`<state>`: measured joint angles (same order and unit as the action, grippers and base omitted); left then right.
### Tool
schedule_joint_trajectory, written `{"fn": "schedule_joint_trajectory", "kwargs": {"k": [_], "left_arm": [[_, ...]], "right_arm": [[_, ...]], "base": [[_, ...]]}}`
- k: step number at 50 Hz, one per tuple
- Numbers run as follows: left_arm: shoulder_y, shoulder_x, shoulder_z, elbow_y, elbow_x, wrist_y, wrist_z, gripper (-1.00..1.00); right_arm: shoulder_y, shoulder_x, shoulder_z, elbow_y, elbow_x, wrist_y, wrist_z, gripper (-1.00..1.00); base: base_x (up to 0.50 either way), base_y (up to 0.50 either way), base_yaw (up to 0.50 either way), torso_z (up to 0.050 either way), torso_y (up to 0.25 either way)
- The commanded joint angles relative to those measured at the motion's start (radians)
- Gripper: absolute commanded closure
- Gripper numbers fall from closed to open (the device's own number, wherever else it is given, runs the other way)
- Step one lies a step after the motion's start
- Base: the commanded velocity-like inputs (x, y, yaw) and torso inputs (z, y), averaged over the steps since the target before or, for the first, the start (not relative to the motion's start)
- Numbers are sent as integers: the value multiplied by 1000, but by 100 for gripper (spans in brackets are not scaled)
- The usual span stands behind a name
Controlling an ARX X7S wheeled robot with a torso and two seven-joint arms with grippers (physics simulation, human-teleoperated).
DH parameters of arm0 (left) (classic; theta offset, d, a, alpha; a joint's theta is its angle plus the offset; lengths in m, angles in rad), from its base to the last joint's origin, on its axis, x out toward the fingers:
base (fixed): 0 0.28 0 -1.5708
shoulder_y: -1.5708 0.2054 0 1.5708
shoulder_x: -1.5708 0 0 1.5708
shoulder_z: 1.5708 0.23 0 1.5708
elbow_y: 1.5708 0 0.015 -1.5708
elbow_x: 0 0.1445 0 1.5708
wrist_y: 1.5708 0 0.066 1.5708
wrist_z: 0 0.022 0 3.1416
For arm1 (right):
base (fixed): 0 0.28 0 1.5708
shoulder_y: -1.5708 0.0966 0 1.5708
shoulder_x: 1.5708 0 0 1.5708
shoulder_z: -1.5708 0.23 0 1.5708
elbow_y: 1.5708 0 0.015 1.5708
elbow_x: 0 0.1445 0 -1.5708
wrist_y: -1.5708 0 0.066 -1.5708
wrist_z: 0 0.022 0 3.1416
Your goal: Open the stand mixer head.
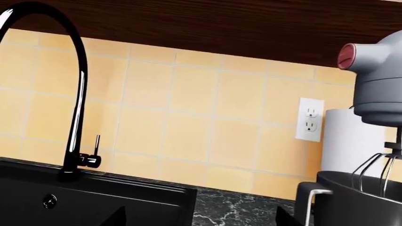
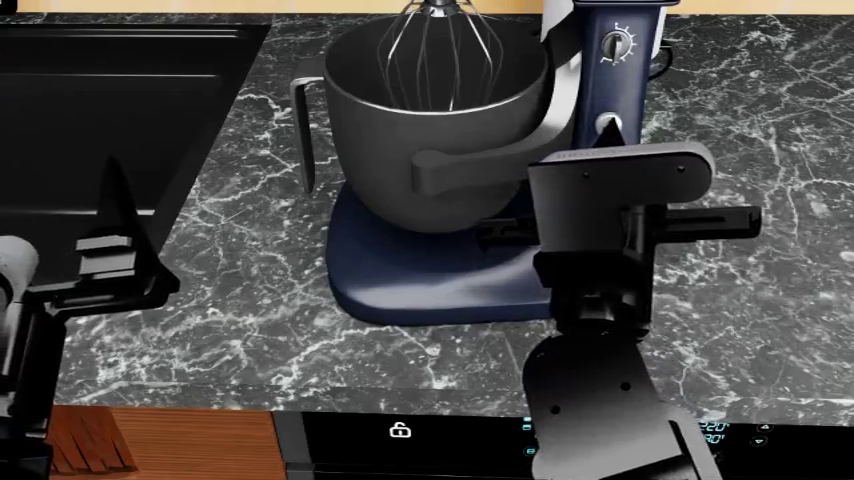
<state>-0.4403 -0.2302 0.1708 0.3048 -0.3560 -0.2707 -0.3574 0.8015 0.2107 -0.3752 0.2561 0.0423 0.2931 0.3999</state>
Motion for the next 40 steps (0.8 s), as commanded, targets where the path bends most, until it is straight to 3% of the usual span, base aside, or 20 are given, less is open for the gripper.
{"fn": "schedule_joint_trajectory", "kwargs": {"k": [1, 22, 23, 33, 40], "left_arm": [[2, 12, -9, -20, 31, 40, 12, -100], [-30, 27, 9, -112, 43, 99, 20, -100], [-30, 28, 10, -115, 44, 103, 21, -100], [27, -1, 7, 33, 24, 24, -25, -100], [101, -29, 2, 207, 0, -63, -77, -100]], "right_arm": [[7, -16, 11, 33, -5, -23, -21, 100], [14, -11, 9, 53, 5, -31, -17, 100], [6, 0, -11, 11, -2, 6, -34, -100], [-101, 34, 33, -267, 52, 149, -15, -100], [-128, 43, 33, -319, 57, 170, -8, -100]], "base": [[0, 0, 0, 0, 0], [0, 0, 0, 0, 0], [0, 0, 0, 0, 0], [0, 0, 0, 0, 0], [0, 0, 0, 0, 0]]}}
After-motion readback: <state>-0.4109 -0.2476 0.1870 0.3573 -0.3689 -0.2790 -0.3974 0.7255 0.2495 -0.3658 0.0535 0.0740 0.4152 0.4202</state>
